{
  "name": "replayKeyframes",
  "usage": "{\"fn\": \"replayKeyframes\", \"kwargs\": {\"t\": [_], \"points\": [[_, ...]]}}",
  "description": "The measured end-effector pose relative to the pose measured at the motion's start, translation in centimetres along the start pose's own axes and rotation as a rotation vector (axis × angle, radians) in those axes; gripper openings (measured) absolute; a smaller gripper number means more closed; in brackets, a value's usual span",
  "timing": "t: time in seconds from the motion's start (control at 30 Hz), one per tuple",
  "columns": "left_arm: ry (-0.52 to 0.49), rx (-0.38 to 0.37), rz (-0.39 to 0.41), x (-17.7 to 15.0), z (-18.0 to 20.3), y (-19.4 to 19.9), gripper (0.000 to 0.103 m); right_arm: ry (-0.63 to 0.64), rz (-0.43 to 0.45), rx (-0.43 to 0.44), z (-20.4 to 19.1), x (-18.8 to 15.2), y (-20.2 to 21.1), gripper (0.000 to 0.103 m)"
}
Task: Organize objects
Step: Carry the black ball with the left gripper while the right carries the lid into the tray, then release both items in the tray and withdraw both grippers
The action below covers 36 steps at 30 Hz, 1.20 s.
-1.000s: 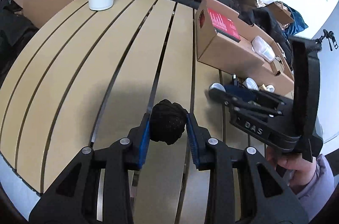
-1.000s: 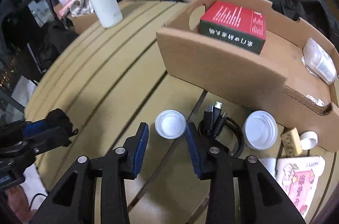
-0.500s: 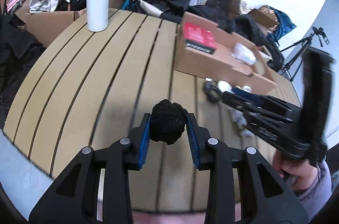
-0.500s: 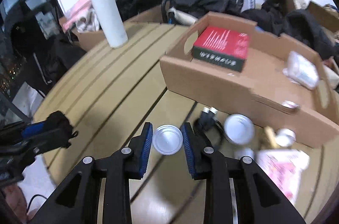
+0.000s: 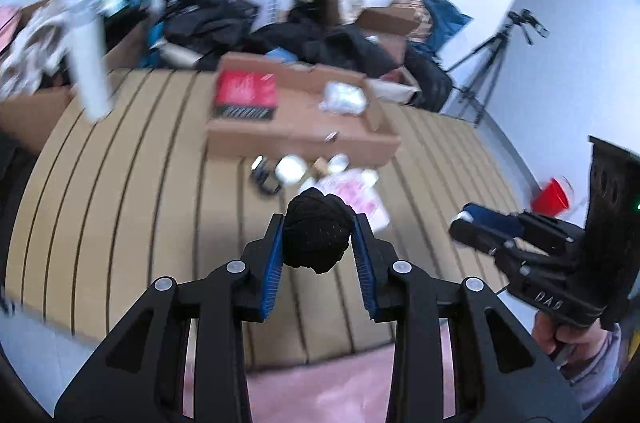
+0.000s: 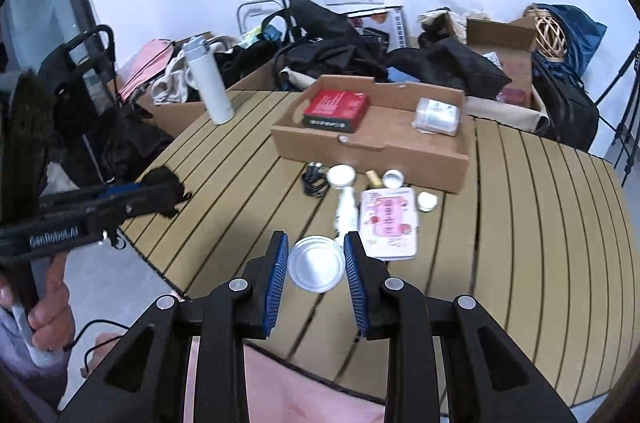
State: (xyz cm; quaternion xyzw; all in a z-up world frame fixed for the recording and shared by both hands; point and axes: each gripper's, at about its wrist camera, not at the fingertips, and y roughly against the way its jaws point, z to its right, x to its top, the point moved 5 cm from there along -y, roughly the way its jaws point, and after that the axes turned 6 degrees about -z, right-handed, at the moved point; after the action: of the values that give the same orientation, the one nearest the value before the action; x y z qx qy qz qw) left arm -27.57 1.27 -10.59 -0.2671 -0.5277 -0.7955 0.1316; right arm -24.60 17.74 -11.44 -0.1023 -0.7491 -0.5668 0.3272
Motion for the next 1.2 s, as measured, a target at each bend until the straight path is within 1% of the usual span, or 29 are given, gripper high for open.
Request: {"fn": "replayKeyframes", "kwargs": {"t": [0.03, 0.07, 0.13, 0.17, 0.2, 0.23, 0.27, 0.3, 0.33, 0.37, 0.43, 0.47, 0.53, 0.57, 0.6, 0.63, 0.67, 0.7, 0.73, 0.77, 0.8, 0.83, 0.9, 1.0, 1.03, 1.1, 1.17, 1.2], "points": [[-0.019, 0.004, -0.013, 1.6, 0.1, -0.7, 0.029, 0.001, 0.003, 0.001, 0.6, 0.8, -0.2, 0.031], [-0.041, 0.017, -0.027, 3.3, 0.2, -1.4, 0.029, 0.003, 0.007, 0.000, 1.5, 2.6, -0.6, 0.031], [-0.090, 0.031, -0.046, 8.1, 0.3, -3.7, 0.029, -0.001, 0.002, -0.013, 3.1, 5.4, -1.7, 0.031], [-0.095, 0.029, -0.055, 10.0, 0.0, -4.9, 0.029, 0.000, -0.001, -0.013, 4.0, 7.4, -2.5, 0.031], [-0.080, 0.006, -0.088, 12.8, -0.4, -7.4, 0.029, -0.011, -0.007, -0.006, 5.2, 9.8, -3.7, 0.031], [-0.056, -0.007, -0.112, 14.8, -0.9, -9.5, 0.029, -0.029, -0.023, 0.007, 6.2, 11.6, -5.1, 0.031], [-0.032, -0.017, -0.126, 16.4, -1.3, -11.5, 0.029, -0.061, -0.046, 0.036, 7.4, 13.8, -6.8, 0.031], [-0.023, -0.023, -0.129, 17.3, -1.5, -12.9, 0.029, -0.104, -0.061, 0.062, 8.8, 16.3, -8.9, 0.031], [-0.007, -0.032, -0.131, 18.7, -1.9, -15.3, 0.029, -0.127, -0.077, 0.066, 9.8, 18.2, -10.8, 0.031], [0.005, -0.045, -0.145, 19.9, -2.2, -17.9, 0.029, -0.148, -0.099, 0.063, 10.9, 19.8, -13.0, 0.031], [0.031, -0.054, -0.185, 20.8, -2.5, -21.6, 0.029, -0.209, -0.161, 0.065, 13.1, 22.6, -18.5, 0.031], [0.028, -0.057, -0.198, 21.2, -2.6, -23.2, 0.029, -0.233, -0.182, 0.068, 14.1, 23.3, -20.8, 0.031], [0.032, -0.021, -0.205, 22.0, -3.4, -26.3, 0.030, -0.271, -0.216, 0.039, 15.8, 23.8, -24.2, 0.031], [0.025, -0.004, -0.193, 22.2, -3.7, -27.2, 0.035, -0.284, -0.227, 0.018, 16.5, 23.9, -25.9, 0.031], [0.016, 0.031, -0.172, 22.3, -4.2, -28.0, 0.039, -0.307, -0.235, 0.005, 17.4, 23.9, -27.4, 0.031], [0.010, 0.073, -0.146, 22.3, -4.8, -28.8, 0.046, -0.321, -0.247, 0.009, 17.9, 23.7, -28.6, 0.032], [0.002, 0.080, -0.125, 22.3, -5.1, -29.3, 0.053, -0.339, -0.258, 0.025, 18.5, 23.4, -29.8, 0.032], [-0.014, 0.087, -0.114, 22.1, -5.2, -29.6, 0.057, -0.343, -0.263, 0.025, 18.7, 23.2, -30.5, 0.032], [-0.038, 0.110, -0.110, 21.9, -5.4, -30.0, 0.062, -0.337, -0.271, 0.022, 18.9, 23.1, -31.2, 0.032], [-0.042, 0.117, -0.117, 21.8, -5.7, -30.2, 0.063, -0.326, -0.276, 0.036, 18.8, 22.7, -31.8, 0.032], [-0.025, 0.109, -0.147, 21.7, -6.0, -30.3, 0.064, -0.319, -0.272, 0.043, 18.7, 22.6, -32.1, 0.033], [-0.010, 0.105, -0.157, 21.7, -6.2, -30.3, 0.065, -0.306, -0.250, 0.038, 18.5, 22.6, -32.0, 0.034], [0.007, 0.128, -0.144, 21.7, -6.6, -30.1, 0.069, -0.297, -0.218, 0.025, 18.4, 22.8, -31.8, 0.040], [0.010, 0.126, -0.130, 21.5, -6.5, -29.4, 0.070, -0.285, -0.205, 0.011, 18.4, 22.9, -31.4, 0.045], [0.006, 0.137, -0.120, 21.4, -6.4, -28.5, 0.070, -0.285, -0.203, 0.009, 18.3, 23.0, -31.1, 0.046], [-0.019, 0.144, -0.115, 21.7, -6.1, -26.6, 0.070, -0.267, -0.196, 0.010, 17.8, 23.2, -29.2, 0.059], [-0.055, 0.152, -0.075, 22.0, -5.2, -22.3, 0.070, -0.240, -0.184, 0.004, 17.3, 23.7, -27.1, 0.064], [-0.066, 0.155, -0.060, 22.1, -4.9, -20.7, 0.070, -0.227, -0.178, -0.017, 17.0, 23.9, -24.9, 0.066]]}}
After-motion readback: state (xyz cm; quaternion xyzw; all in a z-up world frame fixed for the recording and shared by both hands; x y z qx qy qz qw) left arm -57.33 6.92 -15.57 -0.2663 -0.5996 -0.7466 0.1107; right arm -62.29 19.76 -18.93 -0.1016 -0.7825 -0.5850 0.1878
